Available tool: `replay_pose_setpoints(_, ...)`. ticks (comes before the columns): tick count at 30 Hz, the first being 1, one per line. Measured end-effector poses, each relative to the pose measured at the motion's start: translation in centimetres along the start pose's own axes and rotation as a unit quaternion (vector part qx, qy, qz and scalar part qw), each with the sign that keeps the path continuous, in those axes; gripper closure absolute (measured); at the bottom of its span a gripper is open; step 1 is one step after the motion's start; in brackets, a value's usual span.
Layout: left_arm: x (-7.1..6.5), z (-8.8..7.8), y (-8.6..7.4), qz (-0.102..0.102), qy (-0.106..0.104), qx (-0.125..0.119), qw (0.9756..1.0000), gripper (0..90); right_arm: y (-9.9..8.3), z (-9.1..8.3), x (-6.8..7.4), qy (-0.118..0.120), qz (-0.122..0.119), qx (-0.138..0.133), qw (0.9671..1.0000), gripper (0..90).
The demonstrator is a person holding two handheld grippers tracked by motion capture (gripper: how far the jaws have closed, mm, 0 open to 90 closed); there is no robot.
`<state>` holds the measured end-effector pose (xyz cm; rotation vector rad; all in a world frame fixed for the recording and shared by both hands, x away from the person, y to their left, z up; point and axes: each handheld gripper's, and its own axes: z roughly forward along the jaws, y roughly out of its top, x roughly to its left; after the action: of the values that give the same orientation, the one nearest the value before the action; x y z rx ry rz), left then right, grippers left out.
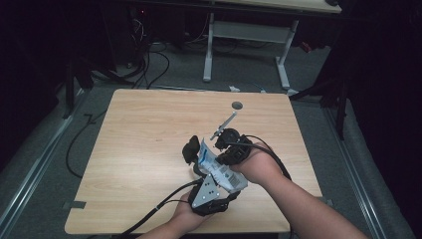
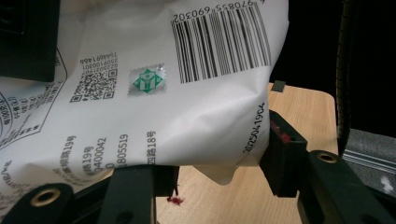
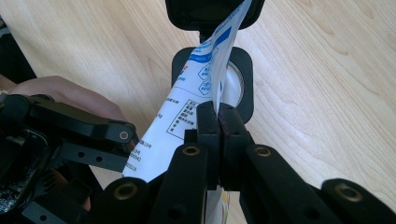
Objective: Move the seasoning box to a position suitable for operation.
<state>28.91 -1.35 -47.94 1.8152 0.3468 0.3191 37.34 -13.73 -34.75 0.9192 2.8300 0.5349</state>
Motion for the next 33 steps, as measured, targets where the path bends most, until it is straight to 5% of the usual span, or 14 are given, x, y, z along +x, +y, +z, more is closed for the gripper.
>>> replay_pose_setpoints(33, 0.04, 0.26, 0.14, -0.004, 0.003, 0.001, 1.0, 54.1, 0.11, 0.05, -0.27, -0.001, 0.001, 0.0, 1.0, 89.3)
